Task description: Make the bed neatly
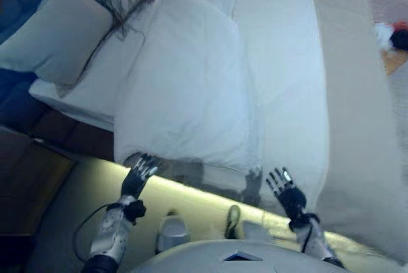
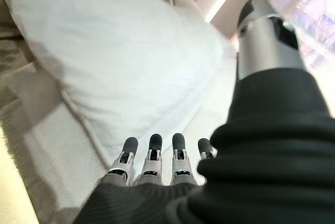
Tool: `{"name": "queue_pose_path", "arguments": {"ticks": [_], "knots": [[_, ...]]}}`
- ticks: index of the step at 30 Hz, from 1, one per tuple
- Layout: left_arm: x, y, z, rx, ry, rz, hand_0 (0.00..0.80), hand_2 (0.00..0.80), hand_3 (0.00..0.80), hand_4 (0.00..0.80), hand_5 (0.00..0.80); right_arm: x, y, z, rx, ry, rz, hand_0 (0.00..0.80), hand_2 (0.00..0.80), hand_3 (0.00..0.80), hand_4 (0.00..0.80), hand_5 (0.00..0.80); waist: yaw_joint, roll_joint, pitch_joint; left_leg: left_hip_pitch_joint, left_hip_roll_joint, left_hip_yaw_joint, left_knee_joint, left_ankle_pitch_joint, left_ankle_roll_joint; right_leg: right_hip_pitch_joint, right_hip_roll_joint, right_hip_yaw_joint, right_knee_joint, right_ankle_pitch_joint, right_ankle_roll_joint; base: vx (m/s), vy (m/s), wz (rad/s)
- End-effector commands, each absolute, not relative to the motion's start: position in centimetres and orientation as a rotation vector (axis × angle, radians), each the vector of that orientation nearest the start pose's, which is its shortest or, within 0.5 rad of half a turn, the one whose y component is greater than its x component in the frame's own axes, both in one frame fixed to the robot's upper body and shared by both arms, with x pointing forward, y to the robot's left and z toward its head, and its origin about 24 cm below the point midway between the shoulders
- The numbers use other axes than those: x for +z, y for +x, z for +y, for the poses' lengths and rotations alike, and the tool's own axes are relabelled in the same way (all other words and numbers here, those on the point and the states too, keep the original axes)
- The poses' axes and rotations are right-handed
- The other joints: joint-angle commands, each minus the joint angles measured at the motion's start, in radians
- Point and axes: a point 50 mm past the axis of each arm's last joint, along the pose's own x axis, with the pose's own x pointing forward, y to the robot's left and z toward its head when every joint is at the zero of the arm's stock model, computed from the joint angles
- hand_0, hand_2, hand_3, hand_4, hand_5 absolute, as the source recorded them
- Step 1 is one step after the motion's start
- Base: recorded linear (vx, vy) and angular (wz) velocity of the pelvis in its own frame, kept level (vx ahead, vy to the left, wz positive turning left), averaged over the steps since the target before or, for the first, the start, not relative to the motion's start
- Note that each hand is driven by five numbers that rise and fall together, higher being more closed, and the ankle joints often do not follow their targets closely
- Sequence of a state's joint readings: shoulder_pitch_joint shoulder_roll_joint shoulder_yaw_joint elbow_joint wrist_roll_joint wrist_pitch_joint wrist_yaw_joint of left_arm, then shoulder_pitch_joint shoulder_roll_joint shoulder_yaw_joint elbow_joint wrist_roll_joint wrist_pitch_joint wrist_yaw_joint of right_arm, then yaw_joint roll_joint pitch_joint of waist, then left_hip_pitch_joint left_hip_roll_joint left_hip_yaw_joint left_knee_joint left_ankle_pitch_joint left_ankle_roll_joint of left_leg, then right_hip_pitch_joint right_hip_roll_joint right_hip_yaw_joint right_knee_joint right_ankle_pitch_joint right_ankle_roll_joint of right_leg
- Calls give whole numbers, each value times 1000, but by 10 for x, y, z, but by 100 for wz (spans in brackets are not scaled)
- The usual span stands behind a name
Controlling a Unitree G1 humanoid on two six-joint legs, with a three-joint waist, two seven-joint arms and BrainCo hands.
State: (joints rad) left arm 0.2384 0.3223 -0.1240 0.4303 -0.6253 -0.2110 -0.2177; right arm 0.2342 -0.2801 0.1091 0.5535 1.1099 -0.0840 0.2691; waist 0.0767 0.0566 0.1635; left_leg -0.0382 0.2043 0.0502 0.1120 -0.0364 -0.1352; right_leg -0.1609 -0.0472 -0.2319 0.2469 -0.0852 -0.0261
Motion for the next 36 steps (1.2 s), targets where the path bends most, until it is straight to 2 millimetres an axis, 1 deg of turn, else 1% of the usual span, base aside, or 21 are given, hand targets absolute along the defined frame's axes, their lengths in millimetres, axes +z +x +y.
{"name": "queue_pose_path", "arguments": {"ticks": [1,3,5,6,7,9,11,12,14,16,18,20,22,24,26,27,29,32,34,35,36], "knots": [[-52,169,237,13,-296,342,0,0,0,0,0,-82,148,-223,-170,828,405,0,0,0,0,0,30,11,-24,-132,28,-66,-178,402,-18,247,-26,6,-57,-54,68,324,137,-40],[-54,166,242,22,-298,367,0,0,0,0,0,-87,142,-222,-181,842,425,0,0,0,0,0,35,24,-37,-143,22,-74,-192,391,-22,273,-40,9,-38,-80,75,382,153,-20],[-55,166,244,20,-299,379,0,0,0,0,0,-92,138,-220,-185,854,442,0,0,0,0,0,38,29,-47,-129,9,-73,-181,364,-18,299,-60,17,-30,-94,89,406,195,0],[-55,167,246,11,-300,377,0,0,0,0,0,-94,134,-221,-193,851,450,0,0,0,0,0,39,28,-50,-125,-4,-76,-151,339,-13,317,-75,25,-33,-97,97,367,239,-8],[-53,169,246,-2,-299,370,0,0,0,0,0,-95,133,-222,-196,848,451,0,0,0,0,0,38,25,-52,-122,-23,-69,-125,282,2,319,-93,27,-23,-100,107,354,296,-28],[-48,175,244,-32,-295,350,0,0,0,0,0,-96,130,-220,-204,851,439,0,0,0,0,0,32,20,-54,-127,-59,-48,-71,213,27,308,-139,28,31,-114,125,333,312,-26],[-44,178,245,-49,-265,339,0,0,0,0,0,-97,128,-217,-236,894,436,0,0,0,0,0,45,-2,-59,-157,-122,-73,1,177,62,305,-196,38,64,-62,159,339,271,-27],[-41,179,245,-61,-259,325,0,0,0,0,0,-96,128,-214,-231,910,429,0,0,0,0,0,53,-10,-62,-163,-150,-83,16,161,85,288,-227,46,98,-12,170,332,264,-16],[-36,177,247,-68,-239,320,0,0,0,0,0,-95,125,-211,-231,895,431,0,0,0,0,0,65,-14,-71,-145,-187,-96,6,145,124,265,-262,59,142,46,167,347,267,-3],[-35,172,249,-70,-210,319,0,0,0,0,0,-94,125,-206,-230,904,422,0,0,0,0,0,72,-12,-79,-140,-214,-100,1,133,147,252,-279,74,182,95,169,290,231,-7],[-32,171,251,-75,-143,302,0,0,0,0,0,-94,123,-202,-221,914,413,0,0,0,0,0,71,-8,-87,-139,-237,-109,-2,114,172,220,-280,88,242,118,164,233,201,4],[-30,175,252,-64,-100,281,0,0,0,0,0,-95,124,-199,-209,911,419,0,0,0,0,0,71,-9,-85,-134,-248,-108,2,104,180,186,-274,86,237,127,154,191,100,2],[-22,182,253,-54,-19,225,0,0,0,0,0,-95,129,-197,-190,905,422,0,0,0,0,0,69,-14,-73,-133,-247,-106,10,99,170,159,-244,83,122,100,139,83,-61,-7],[-8,193,254,-45,83,141,0,0,0,0,0,-92,142,-200,-153,899,402,0,0,0,0,0,64,-16,-55,-136,-232,-93,9,94,153,86,-212,83,10,116,135,-64,-131,-20],[7,204,257,-50,145,64,0,0,0,0,0,-87,155,-204,-135,895,375,0,0,0,0,0,67,-25,-28,-145,-217,-72,10,84,142,18,-201,73,-19,142,145,-113,-145,-37],[16,209,257,-65,205,20,0,0,0,0,0,-85,161,-207,-133,898,364,0,0,0,0,0,80,-35,-15,-163,-202,-61,25,80,135,16,-198,56,-22,123,148,-88,-196,-32],[26,216,249,-104,336,-45,0,0,0,0,0,-85,165,-211,-154,903,366,0,0,0,0,0,89,-50,-4,-208,-180,-50,52,86,117,36,-192,37,-39,103,159,-42,-234,-24],[39,239,232,-116,560,-163,0,0,0,0,0,-83,171,-216,-171,904,358,0,0,0,0,0,70,-78,31,-285,-126,-25,76,111,80,49,-177,7,-61,85,178,-108,-231,4],[48,259,218,-99,673,-244,0,0,0,0,0,-78,177,-221,-176,926,312,0,0,0,0,0,47,-93,67,-342,-84,2,100,122,55,40,-173,-13,-61,72,185,-222,-164,21],[52,268,209,-75,779,-315,0,0,0,0,0,-74,181,-225,-184,940,279,0,0,0,0,0,26,-97,92,-377,-63,18,124,125,43,25,-174,-25,-52,63,186,-184,-67,13],[53,273,205,-52,828,-350,0,0,0,0,0,-72,182,-227,-187,942,264,0,0,0,0,0,14,-95,105,-394,-55,23,138,125,40,13,-176,-28,-41,57,187,-167,-7,9]]}}
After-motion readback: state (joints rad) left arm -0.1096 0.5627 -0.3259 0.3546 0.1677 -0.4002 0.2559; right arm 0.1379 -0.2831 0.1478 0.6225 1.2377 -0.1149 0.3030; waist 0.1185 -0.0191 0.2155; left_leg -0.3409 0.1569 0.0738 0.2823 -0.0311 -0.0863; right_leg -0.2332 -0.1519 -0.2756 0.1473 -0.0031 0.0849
